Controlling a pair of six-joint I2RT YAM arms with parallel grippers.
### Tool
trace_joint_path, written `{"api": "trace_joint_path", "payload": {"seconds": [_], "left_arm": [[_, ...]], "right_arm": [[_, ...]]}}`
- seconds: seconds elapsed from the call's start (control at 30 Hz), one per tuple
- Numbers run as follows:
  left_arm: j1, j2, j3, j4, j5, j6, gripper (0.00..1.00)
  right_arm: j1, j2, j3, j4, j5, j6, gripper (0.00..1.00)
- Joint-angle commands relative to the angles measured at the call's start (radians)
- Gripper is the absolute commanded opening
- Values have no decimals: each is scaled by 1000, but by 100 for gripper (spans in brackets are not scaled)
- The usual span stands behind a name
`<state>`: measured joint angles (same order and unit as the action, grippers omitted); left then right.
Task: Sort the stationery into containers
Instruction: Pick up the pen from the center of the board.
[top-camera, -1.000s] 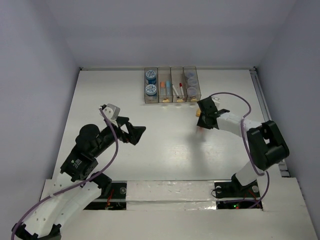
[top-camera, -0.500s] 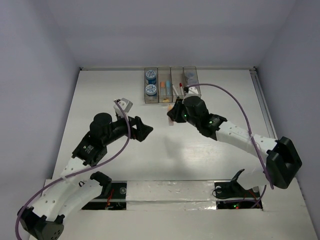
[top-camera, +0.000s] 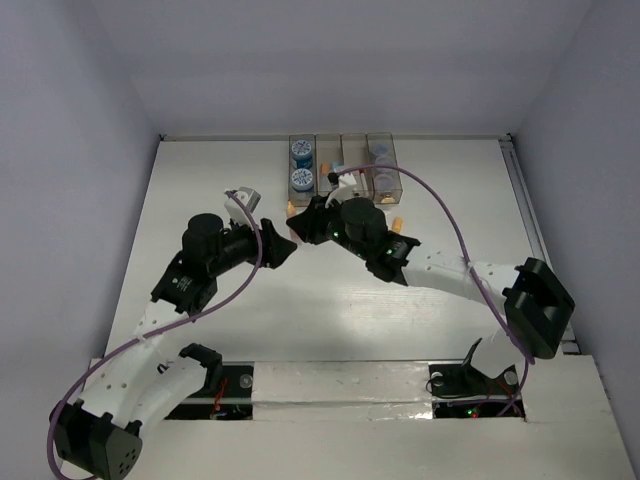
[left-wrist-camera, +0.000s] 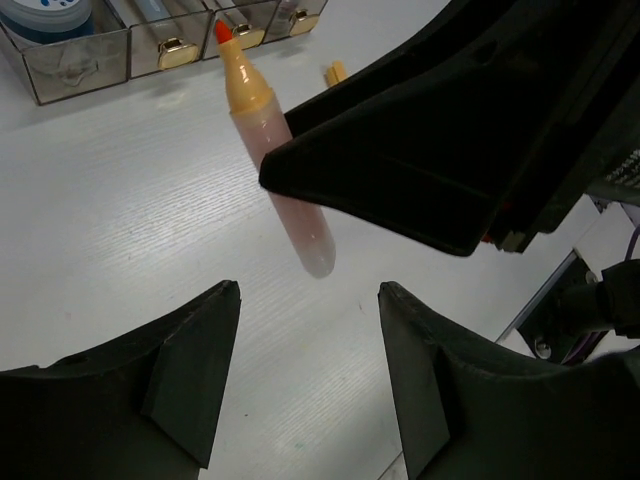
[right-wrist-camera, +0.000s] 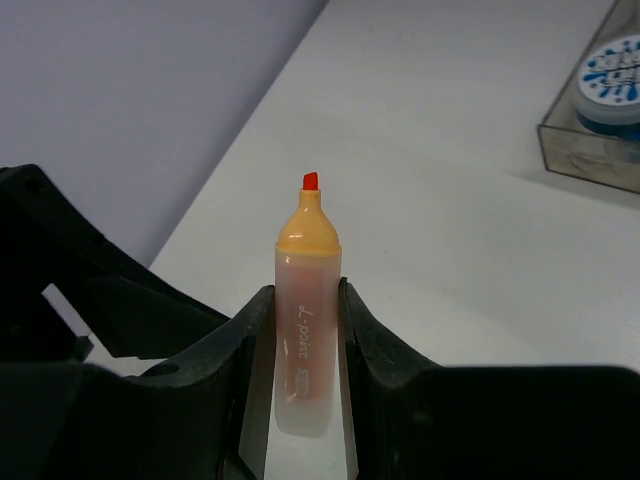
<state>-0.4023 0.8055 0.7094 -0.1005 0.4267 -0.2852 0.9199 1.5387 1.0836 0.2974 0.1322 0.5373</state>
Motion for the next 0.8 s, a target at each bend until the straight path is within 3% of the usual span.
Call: {"api": "trace_joint_path", "payload": {"seconds": [0.0, 0.5, 0.57, 0.63, 0.7, 0.77], "left_arm": [[14, 3, -4, 59, 38, 0, 53], [33, 1, -1, 50, -2, 3, 26], [33, -8, 1, 47, -20, 4, 10], [42, -17, 1, 47, -28, 6, 0], [42, -25, 1, 47, -32, 7, 0], [42, -32, -1, 47, -31, 11, 0]], "right_arm": [[27, 14, 55, 161, -26, -14, 18], [102, 32, 68, 204, -25, -16, 19], [102, 31, 61, 198, -10, -14, 19], [102, 24, 55, 177, 9, -11, 20], [102, 9, 36, 172, 20, -14, 26], [102, -21, 29, 143, 32, -29, 42]]}}
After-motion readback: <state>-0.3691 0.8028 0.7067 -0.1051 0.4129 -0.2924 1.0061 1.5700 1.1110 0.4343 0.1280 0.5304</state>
